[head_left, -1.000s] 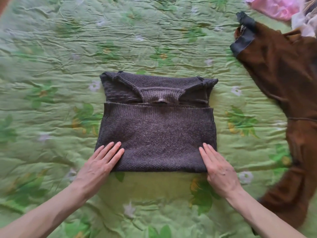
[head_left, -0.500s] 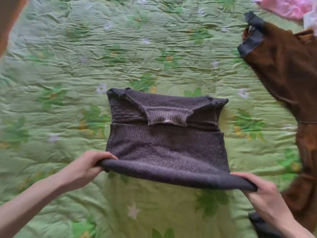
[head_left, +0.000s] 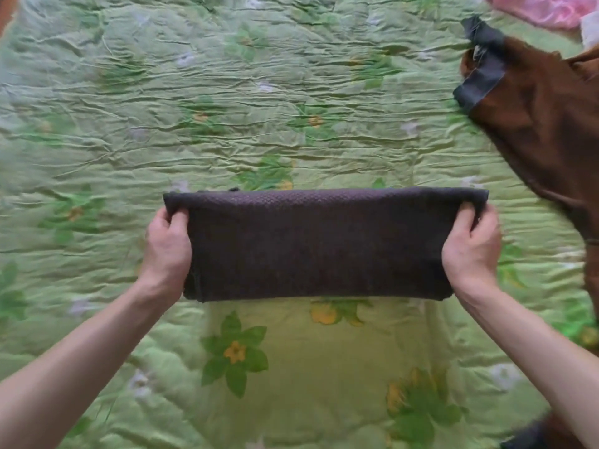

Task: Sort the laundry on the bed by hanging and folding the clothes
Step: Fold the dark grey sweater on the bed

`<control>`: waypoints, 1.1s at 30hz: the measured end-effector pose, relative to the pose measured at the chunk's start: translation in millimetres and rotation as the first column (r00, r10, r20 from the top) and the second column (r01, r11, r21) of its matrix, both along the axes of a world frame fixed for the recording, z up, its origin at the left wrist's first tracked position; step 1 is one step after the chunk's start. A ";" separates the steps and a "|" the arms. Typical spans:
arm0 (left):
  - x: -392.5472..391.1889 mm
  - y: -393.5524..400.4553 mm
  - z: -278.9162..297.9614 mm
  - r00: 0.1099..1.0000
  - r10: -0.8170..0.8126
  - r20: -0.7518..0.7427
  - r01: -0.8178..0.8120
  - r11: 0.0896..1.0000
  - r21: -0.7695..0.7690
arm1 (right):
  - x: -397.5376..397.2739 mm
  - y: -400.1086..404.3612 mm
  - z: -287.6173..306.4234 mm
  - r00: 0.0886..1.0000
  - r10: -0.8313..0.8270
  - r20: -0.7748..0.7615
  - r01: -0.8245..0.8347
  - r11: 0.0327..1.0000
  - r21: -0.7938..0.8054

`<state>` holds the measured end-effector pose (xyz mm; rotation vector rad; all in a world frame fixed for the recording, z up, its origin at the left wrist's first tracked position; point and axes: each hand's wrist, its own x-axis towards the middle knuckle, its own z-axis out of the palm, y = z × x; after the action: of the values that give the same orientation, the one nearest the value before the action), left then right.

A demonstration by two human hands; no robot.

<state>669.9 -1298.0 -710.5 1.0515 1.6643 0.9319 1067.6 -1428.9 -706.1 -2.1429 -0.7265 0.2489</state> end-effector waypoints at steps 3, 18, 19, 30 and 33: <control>18.8 25.3 -10.6 0.988 0.012 -0.154 0.004 0.995 0.104 | 15.6 22.9 -13.2 0.998 0.011 0.054 -0.003 0.988 -0.153; 81.3 -12.6 -28.4 0.387 -0.300 -0.872 0.802 0.577 0.157 | -21.0 35.4 -47.3 0.690 0.601 0.404 -0.544 0.798 -0.258; 80.9 -12.3 -35.5 0.292 -0.316 -0.903 0.830 0.553 0.074 | -27.3 34.0 -52.6 0.627 0.673 0.392 -0.562 0.739 -0.370; 36.7 6.1 -59.5 0.387 -0.320 -0.865 0.617 0.787 -0.015 | 6.3 25.6 -79.6 0.806 0.561 0.190 -0.406 0.757 -0.512; 47.3 0.4 -54.6 0.633 -0.213 -0.744 0.437 0.892 0.117 | 1.9 22.0 -77.5 0.821 0.525 0.224 -0.395 0.807 -0.439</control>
<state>717.2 -1297.6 -765.1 2.0569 1.8614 0.5313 1069.5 -1406.9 -783.6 -2.3610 -1.5277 0.3028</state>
